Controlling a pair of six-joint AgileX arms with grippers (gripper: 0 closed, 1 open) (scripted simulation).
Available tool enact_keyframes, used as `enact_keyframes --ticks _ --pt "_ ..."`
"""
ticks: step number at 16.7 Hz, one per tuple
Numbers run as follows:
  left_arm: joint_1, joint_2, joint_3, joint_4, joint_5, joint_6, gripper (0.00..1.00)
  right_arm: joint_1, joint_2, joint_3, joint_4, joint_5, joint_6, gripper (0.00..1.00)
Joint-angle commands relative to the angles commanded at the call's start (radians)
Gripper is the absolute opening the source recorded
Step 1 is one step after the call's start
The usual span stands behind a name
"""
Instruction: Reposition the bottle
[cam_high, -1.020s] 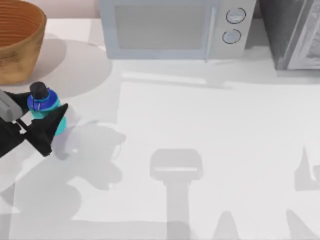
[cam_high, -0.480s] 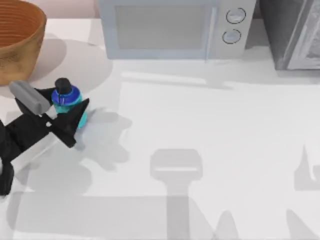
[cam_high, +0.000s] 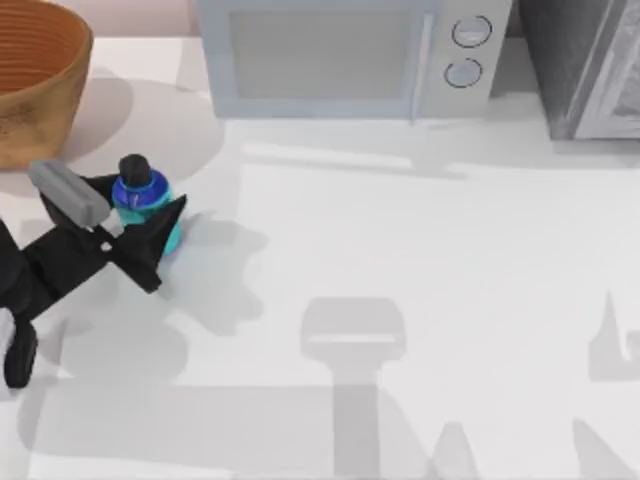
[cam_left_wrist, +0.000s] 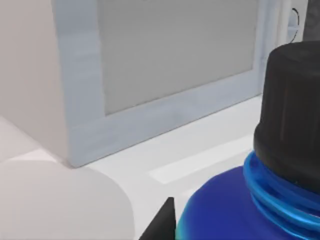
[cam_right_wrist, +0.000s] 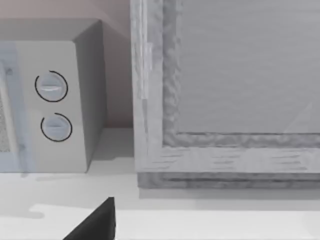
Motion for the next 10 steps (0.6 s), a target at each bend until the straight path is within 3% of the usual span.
enact_keyframes --ticks 10 --pt "0.0 0.0 0.0 0.0 0.0 0.0 0.98 0.0 0.0 0.0 0.0 0.0 0.0 1.0"
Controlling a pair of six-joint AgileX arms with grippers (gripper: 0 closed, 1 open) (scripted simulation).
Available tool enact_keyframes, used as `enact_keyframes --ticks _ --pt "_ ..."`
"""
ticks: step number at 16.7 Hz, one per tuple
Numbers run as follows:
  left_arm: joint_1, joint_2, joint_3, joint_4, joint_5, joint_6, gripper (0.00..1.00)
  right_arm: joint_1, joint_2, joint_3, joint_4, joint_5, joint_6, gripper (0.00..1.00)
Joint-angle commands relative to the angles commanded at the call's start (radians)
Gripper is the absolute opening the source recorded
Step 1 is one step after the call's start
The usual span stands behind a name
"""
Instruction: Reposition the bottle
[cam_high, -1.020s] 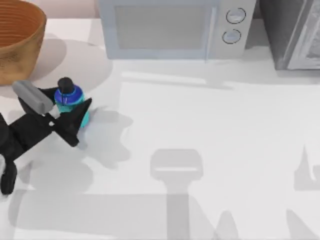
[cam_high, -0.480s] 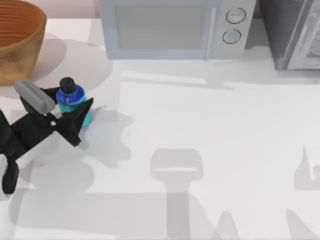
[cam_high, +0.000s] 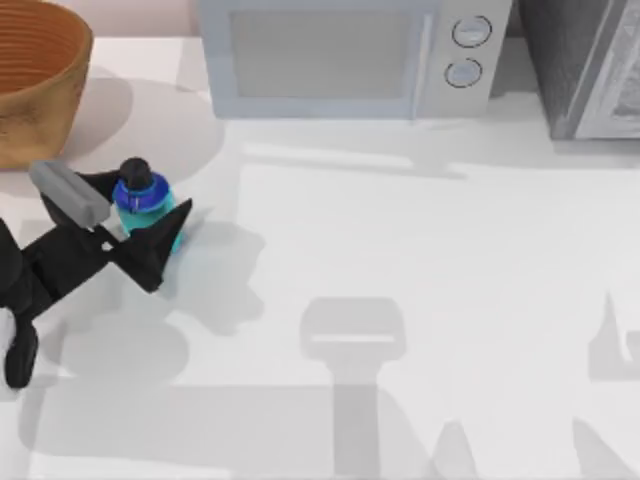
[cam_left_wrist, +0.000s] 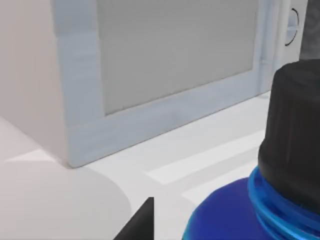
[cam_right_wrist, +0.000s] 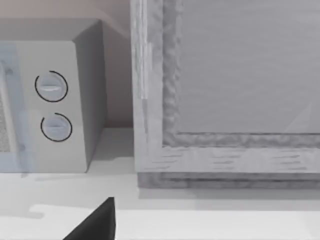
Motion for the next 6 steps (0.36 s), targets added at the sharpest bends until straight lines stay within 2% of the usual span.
enact_keyframes --ticks 6 --pt "0.0 0.0 0.0 0.0 0.0 0.0 1.0 0.0 0.0 0.0 0.0 0.0 0.0 1.0"
